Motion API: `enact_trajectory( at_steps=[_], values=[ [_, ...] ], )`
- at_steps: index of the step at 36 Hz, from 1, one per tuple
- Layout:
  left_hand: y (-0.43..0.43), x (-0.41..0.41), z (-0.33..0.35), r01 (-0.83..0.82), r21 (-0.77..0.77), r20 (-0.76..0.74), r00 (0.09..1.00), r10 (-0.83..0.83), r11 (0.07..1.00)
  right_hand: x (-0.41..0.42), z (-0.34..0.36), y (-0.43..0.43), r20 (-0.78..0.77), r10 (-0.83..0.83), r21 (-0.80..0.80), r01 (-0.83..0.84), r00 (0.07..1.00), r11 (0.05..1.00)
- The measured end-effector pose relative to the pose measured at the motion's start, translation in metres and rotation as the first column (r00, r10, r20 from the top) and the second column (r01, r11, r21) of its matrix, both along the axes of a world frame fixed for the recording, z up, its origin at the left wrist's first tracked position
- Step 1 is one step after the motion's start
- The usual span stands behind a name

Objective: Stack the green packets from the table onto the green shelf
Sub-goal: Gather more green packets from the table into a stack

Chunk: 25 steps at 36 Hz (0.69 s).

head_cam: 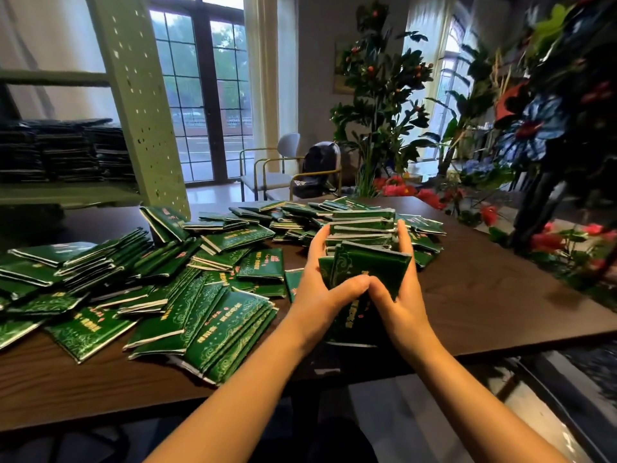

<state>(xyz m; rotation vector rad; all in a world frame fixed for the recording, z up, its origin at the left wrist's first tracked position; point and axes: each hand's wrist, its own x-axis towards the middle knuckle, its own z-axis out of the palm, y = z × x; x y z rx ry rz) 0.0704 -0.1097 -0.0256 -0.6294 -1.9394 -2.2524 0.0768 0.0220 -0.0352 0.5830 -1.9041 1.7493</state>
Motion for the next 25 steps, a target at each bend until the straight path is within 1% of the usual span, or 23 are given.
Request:
enact_trajectory(
  at_steps=[4,8,12,14,17,19,22,25],
  values=[
    [0.015,0.000,-0.007,-0.005,-0.049,-0.017,1.000,0.004,0.999,0.002,-0.001,0.014,0.093,0.122,-0.017,-0.121,0.988,0.992],
    [0.019,0.002,-0.018,0.011,-0.090,-0.033,0.999,-0.014,0.996,0.004,-0.003,0.022,0.180,0.219,-0.076,-0.208,0.959,0.975],
    [0.016,0.003,-0.027,0.031,-0.158,-0.037,0.999,-0.037,0.987,0.005,0.003,0.026,0.227,0.268,-0.152,-0.237,0.936,0.959],
    [0.014,0.002,-0.029,0.042,-0.192,-0.026,0.999,-0.048,0.980,0.002,0.003,0.028,0.222,0.259,-0.174,-0.223,0.940,0.959],
    [0.016,-0.001,-0.031,0.054,-0.192,-0.008,0.998,-0.056,0.980,-0.001,0.002,0.028,0.213,0.199,-0.201,-0.156,0.957,0.967],
    [0.018,-0.003,-0.029,0.054,-0.183,-0.001,0.999,-0.055,0.982,-0.002,0.000,0.024,0.193,0.172,-0.250,-0.121,0.966,0.961],
    [0.021,-0.007,-0.028,0.053,-0.190,-0.006,0.998,-0.055,0.980,0.000,-0.001,0.015,0.172,0.134,-0.367,-0.063,0.976,0.928],
    [0.025,-0.010,-0.022,0.038,-0.198,0.006,0.999,-0.038,0.979,-0.003,0.002,0.009,0.150,0.013,-0.365,0.043,0.989,0.930]
  ],
)
